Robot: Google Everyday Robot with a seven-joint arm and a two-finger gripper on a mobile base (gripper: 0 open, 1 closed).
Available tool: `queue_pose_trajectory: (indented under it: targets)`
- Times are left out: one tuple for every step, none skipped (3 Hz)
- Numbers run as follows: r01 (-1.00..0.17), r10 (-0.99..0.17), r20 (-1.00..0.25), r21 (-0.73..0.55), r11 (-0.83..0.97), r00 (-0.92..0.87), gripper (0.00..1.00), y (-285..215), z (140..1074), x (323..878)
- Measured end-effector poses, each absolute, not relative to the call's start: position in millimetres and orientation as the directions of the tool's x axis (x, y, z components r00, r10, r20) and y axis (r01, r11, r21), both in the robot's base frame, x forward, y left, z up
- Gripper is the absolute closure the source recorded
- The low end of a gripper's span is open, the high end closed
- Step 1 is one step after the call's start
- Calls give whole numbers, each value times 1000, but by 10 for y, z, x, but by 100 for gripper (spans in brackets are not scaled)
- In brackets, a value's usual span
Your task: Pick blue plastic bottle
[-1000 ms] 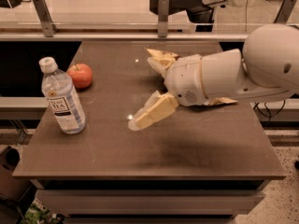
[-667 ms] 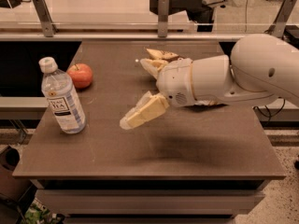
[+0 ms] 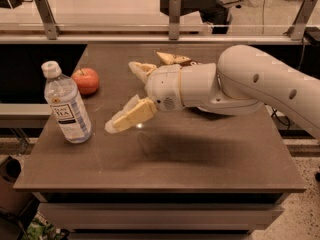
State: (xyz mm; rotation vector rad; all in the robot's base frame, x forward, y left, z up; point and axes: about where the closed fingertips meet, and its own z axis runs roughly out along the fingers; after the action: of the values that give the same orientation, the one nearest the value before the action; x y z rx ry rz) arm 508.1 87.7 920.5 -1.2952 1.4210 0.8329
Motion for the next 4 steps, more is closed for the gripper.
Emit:
queue_pose_trajectory:
  targets:
    - [-979, -226, -971, -116, 170, 76, 0, 1090, 9184, 5147]
    - [-982, -186, -979, -111, 153, 81, 0, 1266, 9199, 5147]
    - [-984, -154, -984, -111, 140, 89, 0, 1440, 9217, 5148]
    - [-987, -125, -987, -112, 119, 97, 0, 1603, 9238, 5165]
